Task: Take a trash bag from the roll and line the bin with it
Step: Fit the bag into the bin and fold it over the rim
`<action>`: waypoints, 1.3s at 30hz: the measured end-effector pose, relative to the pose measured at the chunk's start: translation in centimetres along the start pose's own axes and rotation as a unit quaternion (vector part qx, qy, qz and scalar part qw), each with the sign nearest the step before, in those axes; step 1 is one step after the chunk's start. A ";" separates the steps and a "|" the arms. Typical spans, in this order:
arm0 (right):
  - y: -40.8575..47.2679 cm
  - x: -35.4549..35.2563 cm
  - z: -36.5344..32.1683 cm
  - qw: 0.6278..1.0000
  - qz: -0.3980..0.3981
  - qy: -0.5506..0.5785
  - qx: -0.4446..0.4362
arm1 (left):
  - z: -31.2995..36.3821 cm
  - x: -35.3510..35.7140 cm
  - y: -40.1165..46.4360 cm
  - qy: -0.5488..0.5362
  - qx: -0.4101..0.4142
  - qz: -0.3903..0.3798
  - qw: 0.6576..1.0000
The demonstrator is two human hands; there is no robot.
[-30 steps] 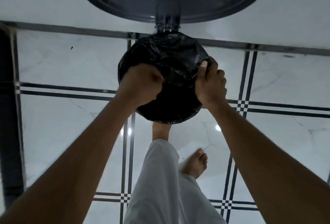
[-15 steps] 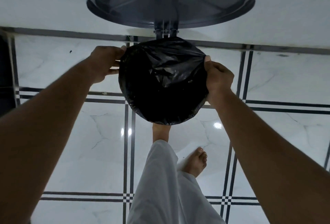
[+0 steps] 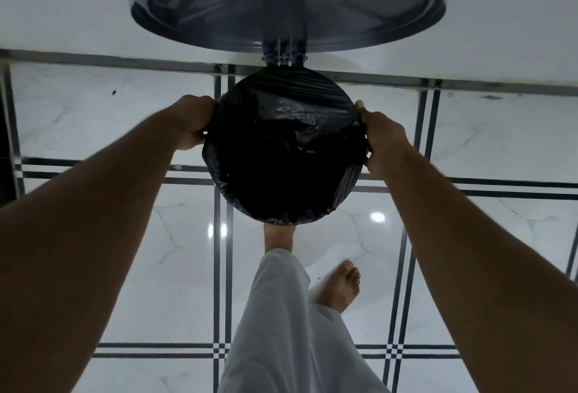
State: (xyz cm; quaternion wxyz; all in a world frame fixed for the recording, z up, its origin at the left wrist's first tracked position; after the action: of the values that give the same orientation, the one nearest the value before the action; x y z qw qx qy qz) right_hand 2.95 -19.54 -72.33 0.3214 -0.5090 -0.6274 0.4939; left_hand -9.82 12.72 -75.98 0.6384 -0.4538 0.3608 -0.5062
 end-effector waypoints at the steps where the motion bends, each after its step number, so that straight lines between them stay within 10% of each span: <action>1: -0.1 -0.2 0.1 1.000 0.000 -0.004 -0.001 | 0.2 0.0 -0.3 0.009 -0.010 0.007 1.000; 6: -1.8 -1.6 2.6 0.999 -0.001 0.033 -0.027 | -1.9 -0.4 -3.4 -0.030 -0.015 0.090 0.995; 24: -7.6 0.4 16.5 0.961 -0.054 0.263 0.072 | -14.5 4.8 -9.5 -0.377 -0.002 -0.005 0.926; 39: -4.9 -0.9 17.5 0.938 -0.152 0.286 0.124 | -14.6 4.8 -6.0 -0.333 -0.035 -0.006 0.942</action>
State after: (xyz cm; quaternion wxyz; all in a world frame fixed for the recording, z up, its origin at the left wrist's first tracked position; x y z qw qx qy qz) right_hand -14.24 -25.49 -73.00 0.6189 -0.4834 -0.5130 0.3466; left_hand -24.13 4.46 -75.06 0.7023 -0.6210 0.1427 -0.3173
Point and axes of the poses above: each hand's wrist, its own y-axis towards the middle knuckle, its own x-axis out of the palm, z = x × y, the point moved 5 cm from there along y, towards the middle knuckle, and after that the axes turned 13 degrees about -z, right-handed, at the moved point
